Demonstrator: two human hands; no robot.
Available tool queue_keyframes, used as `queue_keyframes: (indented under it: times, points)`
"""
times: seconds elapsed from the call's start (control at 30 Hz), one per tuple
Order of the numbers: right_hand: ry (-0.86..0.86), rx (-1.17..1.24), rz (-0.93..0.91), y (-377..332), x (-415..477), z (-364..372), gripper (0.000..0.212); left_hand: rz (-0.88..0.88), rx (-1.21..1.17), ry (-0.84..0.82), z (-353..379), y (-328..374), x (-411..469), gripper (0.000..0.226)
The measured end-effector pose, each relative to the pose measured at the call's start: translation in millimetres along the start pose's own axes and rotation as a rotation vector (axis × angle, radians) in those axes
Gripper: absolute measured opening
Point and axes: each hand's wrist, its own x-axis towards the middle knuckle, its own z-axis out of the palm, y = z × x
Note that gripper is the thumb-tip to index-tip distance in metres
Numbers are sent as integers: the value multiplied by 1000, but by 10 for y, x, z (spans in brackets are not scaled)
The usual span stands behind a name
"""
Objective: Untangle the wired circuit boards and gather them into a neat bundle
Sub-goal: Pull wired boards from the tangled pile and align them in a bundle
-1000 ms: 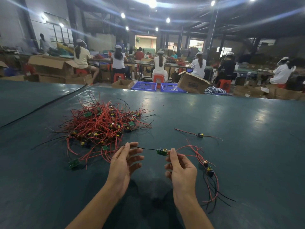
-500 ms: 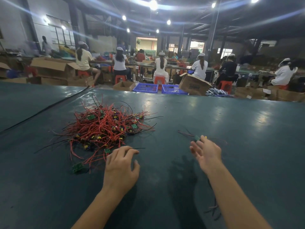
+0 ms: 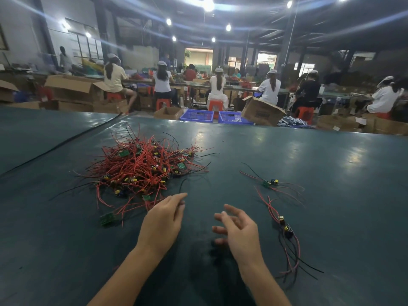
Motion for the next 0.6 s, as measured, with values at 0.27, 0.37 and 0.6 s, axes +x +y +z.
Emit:
queue_keyframes:
  times: [0.27,0.37,0.6]
  points:
    - [-234,49,111,2,-128,93,23,162,-383,-116,115,193,-97,100]
    - [-227,53,166,27,-97,83,20,177,-447,-100,119,195,-105,85]
    - [-163,9,106,20,-134,112,29,260,-387,-155,128,164,-110,79]
